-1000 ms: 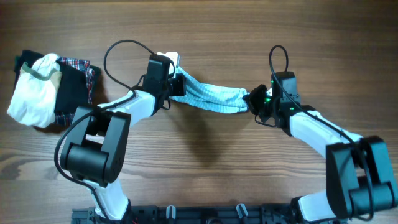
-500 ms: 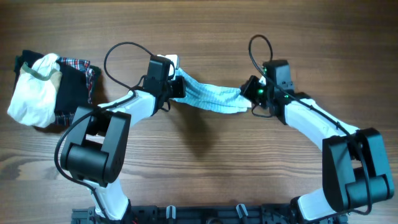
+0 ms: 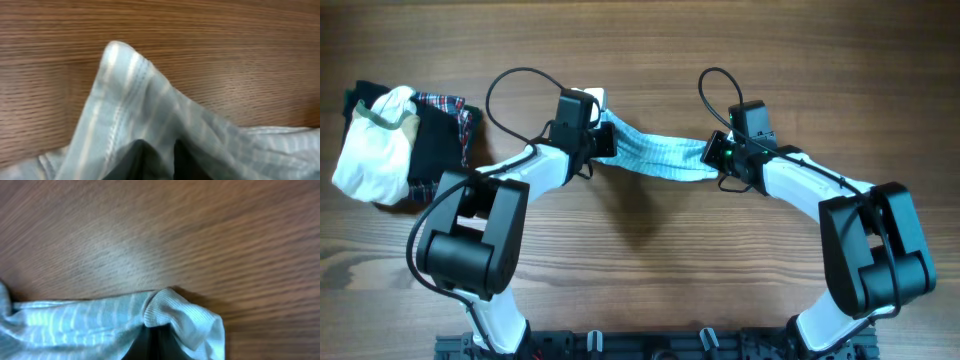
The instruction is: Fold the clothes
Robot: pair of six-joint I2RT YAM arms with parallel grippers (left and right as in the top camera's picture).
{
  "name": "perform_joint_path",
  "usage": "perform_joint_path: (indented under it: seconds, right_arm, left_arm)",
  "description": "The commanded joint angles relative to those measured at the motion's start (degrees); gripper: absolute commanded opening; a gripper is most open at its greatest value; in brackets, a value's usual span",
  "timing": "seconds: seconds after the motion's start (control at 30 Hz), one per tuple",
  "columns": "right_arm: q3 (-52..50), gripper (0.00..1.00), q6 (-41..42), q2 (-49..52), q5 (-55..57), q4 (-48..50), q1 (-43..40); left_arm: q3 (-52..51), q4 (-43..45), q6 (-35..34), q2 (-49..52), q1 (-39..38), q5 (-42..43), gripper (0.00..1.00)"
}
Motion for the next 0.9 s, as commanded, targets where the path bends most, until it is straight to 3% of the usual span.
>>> perform_joint_path:
  seconds: [0.0, 0.2, 0.27, 0.37, 0.4, 0.53, 0.57, 0.6, 0.87]
  right_arm:
    - [-0.1, 0.04, -3.8, 2.6, 7.0, -1.8, -2.7]
    - [-0.1, 0.04, -6.9, 1.9, 5.0, -4.7, -2.7]
    - [-0.1, 0.05, -8.7, 0.5, 2.7, -5.1, -2.7]
    - [-0.1, 0.08, -9.4, -4.5, -1.0, -6.0, -2.7]
    - [-0.1, 0.11, -9.6, -7.0, -1.9, -6.3, -2.7]
    - [-0.1, 0.36, -9.8, -17.2, -4.5, -9.3, -2.7]
    - [-0.1, 0.39, -9.8, -19.6, -4.5, -10.6, -2.7]
    - [-0.1, 0.41, -9.8, -22.1, -4.5, -12.2, -2.7]
    - [-0.1, 0.48, -11.2, -27.2, -8.8, -19.9, -2.7]
  left_arm:
    - [-0.1, -4.1, -0.5, 0.5, 3.3, -3.1, 0.18]
    - [-0.1, -7.7, -0.5, -0.5, 4.0, -2.2, 0.2]
    - [-0.1, -7.9, -0.5, -2.4, 4.0, -0.2, 0.29]
    - [-0.1, -8.1, -1.9, -7.7, 4.0, 2.5, 0.53]
    - [-0.1, -8.4, -2.7, -9.9, 4.0, 2.7, 0.56]
    - [-0.1, -12.2, -3.1, -17.4, 4.0, 2.9, 0.66]
    - [-0.1, -13.5, -3.1, -18.5, 4.1, 2.9, 0.68]
    - [-0.1, -15.7, -3.1, -19.8, 4.2, 2.9, 0.77]
    - [-0.6, -20.6, -4.9, -14.5, 6.9, 3.9, 0.97]
